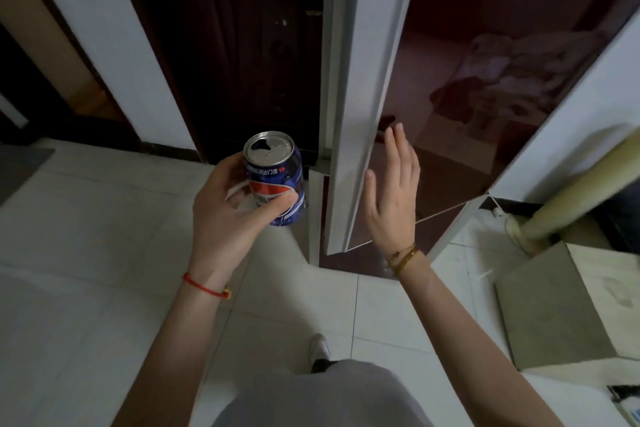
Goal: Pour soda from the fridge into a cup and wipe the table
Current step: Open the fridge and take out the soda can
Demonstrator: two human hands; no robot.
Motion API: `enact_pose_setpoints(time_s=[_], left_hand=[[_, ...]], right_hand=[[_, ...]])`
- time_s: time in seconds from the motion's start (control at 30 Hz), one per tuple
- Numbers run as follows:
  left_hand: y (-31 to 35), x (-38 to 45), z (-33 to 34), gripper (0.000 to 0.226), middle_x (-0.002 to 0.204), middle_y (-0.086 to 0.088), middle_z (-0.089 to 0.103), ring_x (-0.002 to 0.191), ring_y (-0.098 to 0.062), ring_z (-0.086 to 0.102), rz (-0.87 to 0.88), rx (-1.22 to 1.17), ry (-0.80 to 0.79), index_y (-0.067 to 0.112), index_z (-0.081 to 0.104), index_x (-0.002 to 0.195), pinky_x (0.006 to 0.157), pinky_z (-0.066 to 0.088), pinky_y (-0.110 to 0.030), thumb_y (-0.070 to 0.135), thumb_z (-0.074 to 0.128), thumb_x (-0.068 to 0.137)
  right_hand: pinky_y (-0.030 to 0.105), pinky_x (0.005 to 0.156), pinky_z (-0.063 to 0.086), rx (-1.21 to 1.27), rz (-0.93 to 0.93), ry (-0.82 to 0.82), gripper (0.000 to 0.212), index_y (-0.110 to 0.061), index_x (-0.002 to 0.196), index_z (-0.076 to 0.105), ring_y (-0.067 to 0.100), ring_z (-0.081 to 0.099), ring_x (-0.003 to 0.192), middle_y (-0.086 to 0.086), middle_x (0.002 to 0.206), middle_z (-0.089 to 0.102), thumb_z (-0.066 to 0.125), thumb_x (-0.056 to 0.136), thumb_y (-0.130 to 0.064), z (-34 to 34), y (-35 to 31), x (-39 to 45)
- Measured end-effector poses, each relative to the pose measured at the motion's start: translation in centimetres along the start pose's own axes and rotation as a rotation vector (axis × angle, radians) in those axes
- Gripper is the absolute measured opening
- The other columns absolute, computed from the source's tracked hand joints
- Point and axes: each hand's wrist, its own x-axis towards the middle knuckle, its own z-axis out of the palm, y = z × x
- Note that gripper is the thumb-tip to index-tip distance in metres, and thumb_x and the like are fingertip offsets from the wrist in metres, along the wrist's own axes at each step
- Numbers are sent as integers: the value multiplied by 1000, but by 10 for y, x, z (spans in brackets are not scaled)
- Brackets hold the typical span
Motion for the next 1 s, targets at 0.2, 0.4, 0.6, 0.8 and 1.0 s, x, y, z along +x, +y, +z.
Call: enact_pose_setpoints(time_s=[0.2, 0.4, 0.6, 0.8, 1.0], left_hand=[[-7, 47, 13, 64, 118, 3, 70, 110, -7, 65, 16, -25, 50, 15, 63, 120, 86, 50, -14, 14, 91, 62], [-21, 84, 22, 65, 121, -1, 68, 115, -13, 64, 22, -20, 72, 15, 61, 124, 97, 51, -24, 13, 88, 65], [-28, 115, 27, 64, 121, -1, 68, 115, -13, 64, 6, -10, 93, 12, 60, 126, 100, 52, -32, 5, 86, 68], [-38, 151, 29, 69, 122, -2, 69, 116, -19, 64, -16, -19, 44, 13, 60, 127, 102, 50, -46, 18, 88, 64], [-42, 192, 33, 74, 121, -3, 69, 115, -19, 65, -34, -36, -36, 14, 59, 127, 102, 49, -49, 28, 88, 59]], right_hand=[[40, 120, 19, 3, -45, -60, 53, -6, 150, 26, 24, 21, 146, 7, 159, 20, 42, 99, -11, 31, 20, 43], [40, 119, 20, 22, -58, -138, 51, -11, 150, 28, 22, 17, 146, 2, 160, 19, 41, 101, -15, 58, 39, 75], [39, 120, 19, 43, -40, -185, 51, -11, 150, 27, 22, 15, 148, 1, 161, 18, 40, 101, -16, 84, 49, 104], [40, 120, 20, 35, 2, -205, 54, -12, 151, 26, 20, 13, 148, 0, 161, 18, 42, 100, -17, 108, 58, 133], [38, 121, 17, 12, 69, -196, 56, -12, 152, 22, 19, 12, 149, -1, 161, 17, 41, 100, -18, 131, 62, 158]])
